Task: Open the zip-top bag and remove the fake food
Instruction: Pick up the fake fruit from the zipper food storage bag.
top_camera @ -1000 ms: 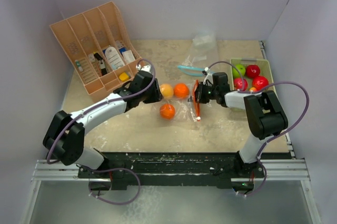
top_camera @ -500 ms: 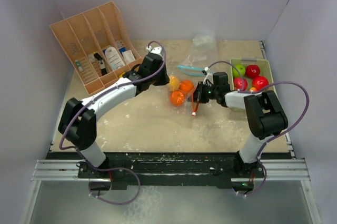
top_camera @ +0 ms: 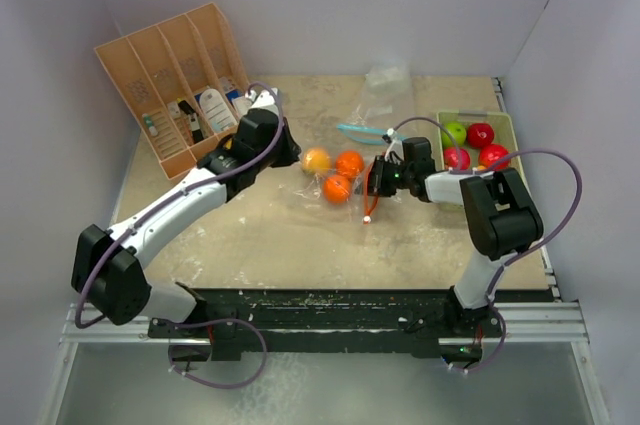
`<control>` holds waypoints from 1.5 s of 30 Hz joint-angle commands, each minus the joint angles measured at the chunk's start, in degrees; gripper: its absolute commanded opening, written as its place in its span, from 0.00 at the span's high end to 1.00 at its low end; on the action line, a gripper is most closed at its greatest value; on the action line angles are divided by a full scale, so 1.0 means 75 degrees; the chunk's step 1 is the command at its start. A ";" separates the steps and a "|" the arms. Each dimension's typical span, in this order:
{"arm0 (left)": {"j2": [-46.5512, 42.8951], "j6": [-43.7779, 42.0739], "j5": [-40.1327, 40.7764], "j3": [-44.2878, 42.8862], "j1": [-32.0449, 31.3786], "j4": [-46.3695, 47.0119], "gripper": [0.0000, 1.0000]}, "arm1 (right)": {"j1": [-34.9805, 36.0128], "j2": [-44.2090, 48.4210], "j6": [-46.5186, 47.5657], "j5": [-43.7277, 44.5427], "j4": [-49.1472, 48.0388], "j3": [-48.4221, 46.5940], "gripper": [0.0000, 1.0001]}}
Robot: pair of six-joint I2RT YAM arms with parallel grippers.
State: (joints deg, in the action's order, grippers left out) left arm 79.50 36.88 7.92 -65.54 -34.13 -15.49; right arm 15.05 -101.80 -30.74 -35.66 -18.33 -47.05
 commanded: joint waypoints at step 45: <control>0.2377 -0.0454 -0.1628 -0.0019 -0.0304 0.0806 1.00 | -0.0049 0.0290 -0.0148 -0.0329 -0.0349 0.0293 0.85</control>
State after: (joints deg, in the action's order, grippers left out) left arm 101.51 33.34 -5.13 -66.94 -37.36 -8.71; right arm 14.72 -101.84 -31.62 -37.06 -19.27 -45.39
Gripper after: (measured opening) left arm 0.004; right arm 0.144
